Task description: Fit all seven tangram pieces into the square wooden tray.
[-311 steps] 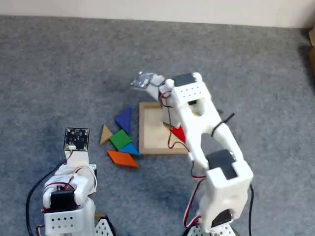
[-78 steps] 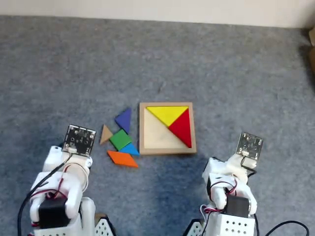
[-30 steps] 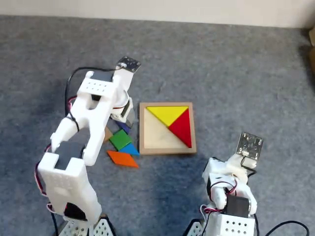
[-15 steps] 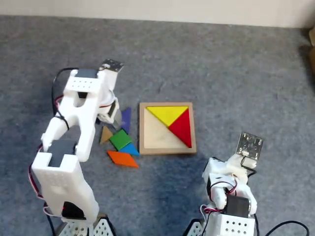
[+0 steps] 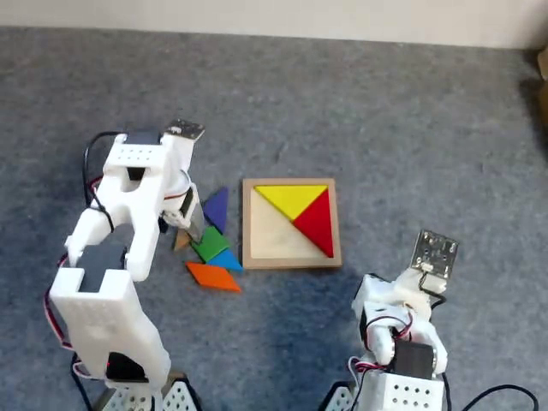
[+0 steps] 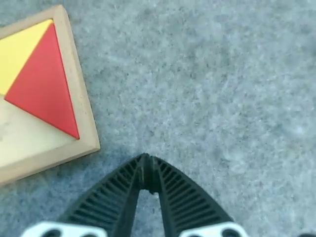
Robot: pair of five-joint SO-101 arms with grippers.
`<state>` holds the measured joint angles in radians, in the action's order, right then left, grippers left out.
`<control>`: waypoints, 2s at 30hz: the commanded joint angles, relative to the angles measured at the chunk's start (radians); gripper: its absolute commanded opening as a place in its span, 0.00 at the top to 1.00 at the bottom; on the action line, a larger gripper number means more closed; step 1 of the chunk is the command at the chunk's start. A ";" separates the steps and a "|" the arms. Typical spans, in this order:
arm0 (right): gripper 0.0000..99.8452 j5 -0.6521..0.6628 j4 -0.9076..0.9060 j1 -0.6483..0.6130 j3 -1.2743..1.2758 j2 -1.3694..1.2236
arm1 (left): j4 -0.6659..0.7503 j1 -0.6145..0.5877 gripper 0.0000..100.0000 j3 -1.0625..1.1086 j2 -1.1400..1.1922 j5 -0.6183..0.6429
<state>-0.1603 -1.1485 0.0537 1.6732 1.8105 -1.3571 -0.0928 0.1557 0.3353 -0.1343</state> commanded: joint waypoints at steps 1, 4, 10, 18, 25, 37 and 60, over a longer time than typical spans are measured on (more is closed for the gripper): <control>1.00 0.011 0.015 0.012 0.108 -0.008 | 0.040 -0.022 0.77 0.027 -0.004 -0.003; 1.00 0.012 -0.019 0.012 0.108 0.001 | 0.081 -0.031 0.77 0.030 -0.002 -0.002; 1.00 0.012 -0.021 0.012 0.108 0.001 | 0.124 -0.035 0.77 0.031 -0.001 0.003; 1.00 0.012 -0.021 0.012 0.108 0.001 | 0.069 -0.031 0.84 0.028 -0.002 -0.002; 1.00 0.012 -0.022 0.012 0.108 0.001 | 0.068 -0.005 0.84 0.031 -0.002 0.006; 1.00 0.012 -0.022 0.012 0.108 0.001 | -0.009 0.050 0.89 0.001 -0.084 0.005; 1.00 0.012 -0.022 0.012 0.108 0.001 | -0.051 0.456 0.89 -0.321 -0.013 0.308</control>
<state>-0.1603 -1.1638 0.0537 1.6732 1.8105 -1.3970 0.3092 -0.0269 0.2371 0.0959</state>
